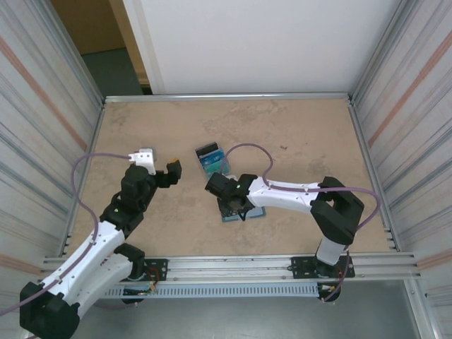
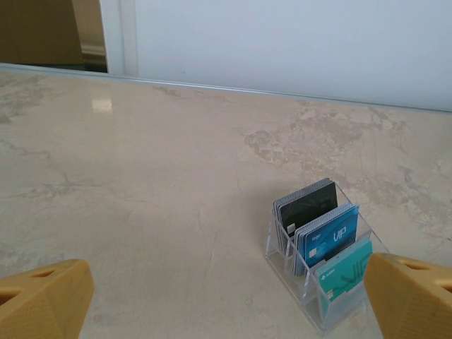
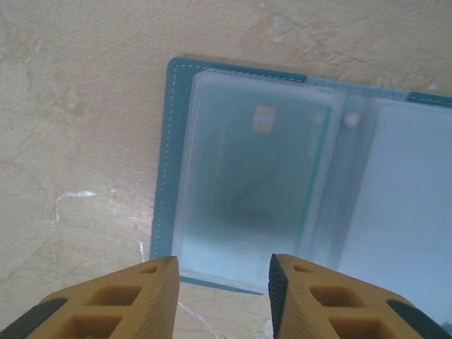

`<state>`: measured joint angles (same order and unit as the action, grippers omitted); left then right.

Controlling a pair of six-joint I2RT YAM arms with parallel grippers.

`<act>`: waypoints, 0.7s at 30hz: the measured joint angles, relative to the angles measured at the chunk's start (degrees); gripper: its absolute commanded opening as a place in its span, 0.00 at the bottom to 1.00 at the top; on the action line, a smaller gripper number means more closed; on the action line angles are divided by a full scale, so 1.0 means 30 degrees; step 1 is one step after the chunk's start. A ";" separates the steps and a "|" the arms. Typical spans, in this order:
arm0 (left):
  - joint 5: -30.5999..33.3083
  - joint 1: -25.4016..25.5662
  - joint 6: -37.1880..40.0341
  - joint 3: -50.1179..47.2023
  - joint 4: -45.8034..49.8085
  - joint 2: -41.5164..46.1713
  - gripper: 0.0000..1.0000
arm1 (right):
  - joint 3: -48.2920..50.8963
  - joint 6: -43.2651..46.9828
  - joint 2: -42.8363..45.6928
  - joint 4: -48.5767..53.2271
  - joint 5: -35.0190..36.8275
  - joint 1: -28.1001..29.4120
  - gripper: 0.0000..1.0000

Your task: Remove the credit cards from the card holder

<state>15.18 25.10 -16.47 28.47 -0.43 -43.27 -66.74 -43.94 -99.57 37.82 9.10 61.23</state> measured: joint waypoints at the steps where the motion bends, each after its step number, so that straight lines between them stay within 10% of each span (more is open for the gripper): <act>1: 0.0044 -0.0007 -0.0051 0.0000 0.0102 0.0000 0.99 | -0.0087 0.0000 -0.0182 0.0007 -0.0007 0.0000 0.42; 21: 0.0168 -0.0015 -0.0182 0.0000 0.0627 -0.0364 0.99 | -0.0408 0.0226 -0.1770 0.0415 -0.0058 0.0015 0.54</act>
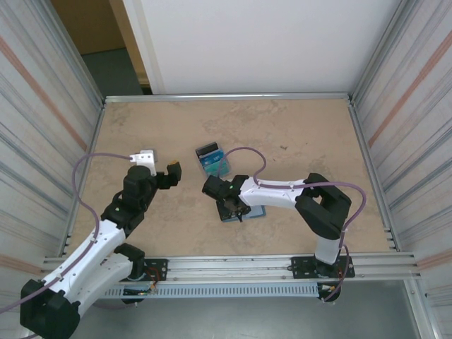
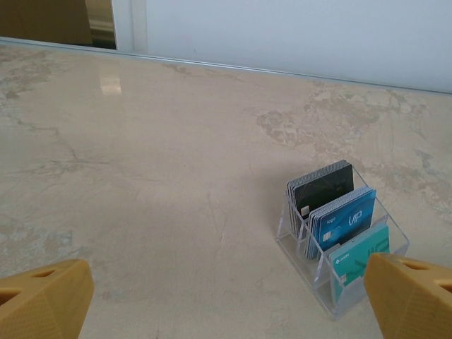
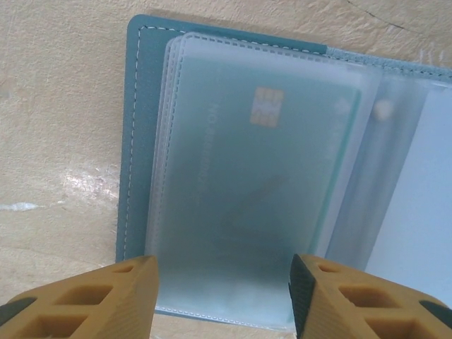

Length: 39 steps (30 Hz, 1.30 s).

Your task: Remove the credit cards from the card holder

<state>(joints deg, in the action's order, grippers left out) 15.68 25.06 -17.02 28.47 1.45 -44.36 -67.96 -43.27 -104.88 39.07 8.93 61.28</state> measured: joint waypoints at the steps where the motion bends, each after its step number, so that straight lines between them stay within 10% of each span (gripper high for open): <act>1: 0.0007 0.0000 0.0000 0.0000 0.0000 0.0000 0.99 | 0.0000 0.0000 -0.0007 -0.0007 -0.0015 0.0000 0.55; 39: -0.0058 0.0000 0.0022 0.0000 0.0204 0.0073 0.99 | 0.2798 -0.0087 0.1661 -0.3592 -0.3067 -0.1690 0.29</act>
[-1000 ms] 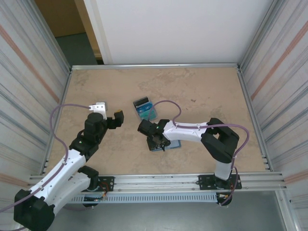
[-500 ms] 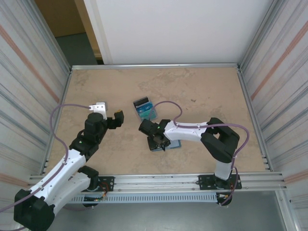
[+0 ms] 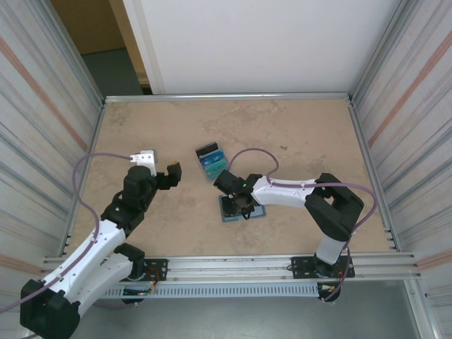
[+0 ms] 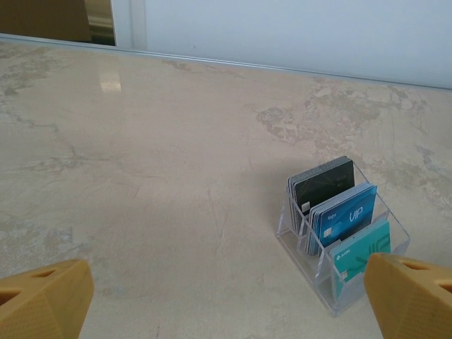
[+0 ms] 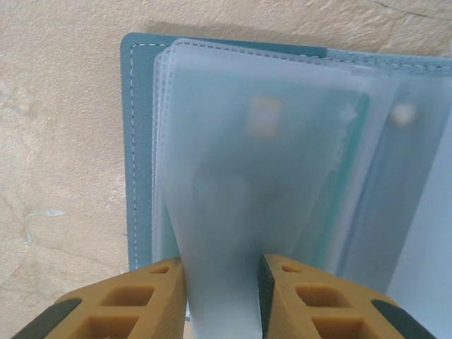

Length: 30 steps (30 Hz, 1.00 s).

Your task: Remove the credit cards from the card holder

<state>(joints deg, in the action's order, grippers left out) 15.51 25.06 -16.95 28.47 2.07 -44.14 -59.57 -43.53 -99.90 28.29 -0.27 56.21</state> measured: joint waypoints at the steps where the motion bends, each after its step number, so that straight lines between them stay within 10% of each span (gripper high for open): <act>1: -0.0007 0.0000 0.0000 0.0007 0.0029 0.0044 0.99 | 0.0044 0.0000 0.0044 -0.0022 0.0000 -0.0044 0.29; 30: 0.0291 0.1690 0.1282 0.1406 0.0379 -0.0095 0.99 | 0.0459 0.0007 0.1676 0.1588 0.2215 -0.0641 0.29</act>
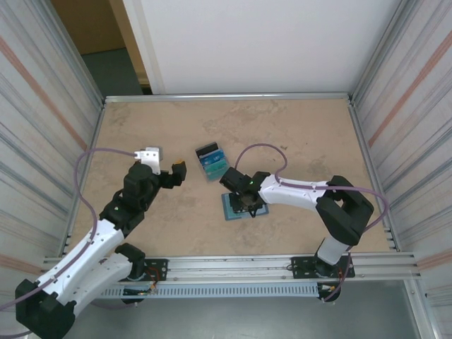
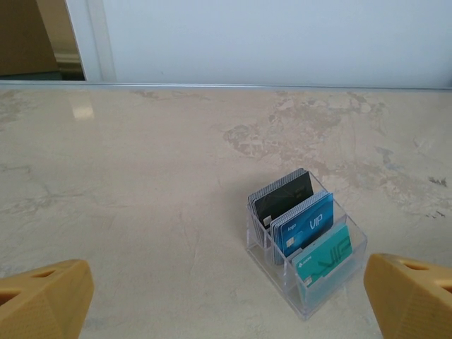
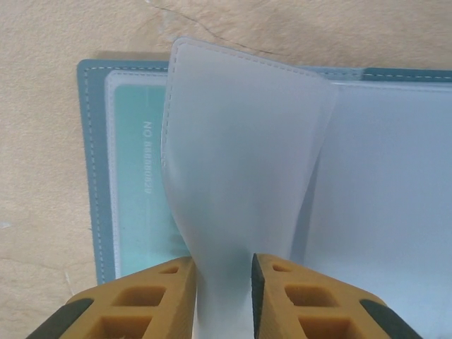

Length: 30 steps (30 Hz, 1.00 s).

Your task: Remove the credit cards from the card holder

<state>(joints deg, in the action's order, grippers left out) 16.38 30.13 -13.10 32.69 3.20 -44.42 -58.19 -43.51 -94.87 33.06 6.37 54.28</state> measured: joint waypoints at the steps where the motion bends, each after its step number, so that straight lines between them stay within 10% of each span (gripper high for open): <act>1: 0.0080 0.0087 0.0044 0.0051 0.0000 -0.0051 0.99 | 0.0087 0.0000 0.0117 0.0000 0.0051 -0.0058 0.30; 30: 0.1158 0.3730 0.1530 0.1392 0.0452 -0.3483 0.99 | 0.3468 -0.0364 0.4036 0.0168 0.0306 -0.3650 0.32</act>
<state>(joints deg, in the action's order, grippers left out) 19.86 41.32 -8.51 36.86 4.56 -54.87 -47.79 -44.60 -82.76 33.56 7.29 43.33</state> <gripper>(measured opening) 0.987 0.323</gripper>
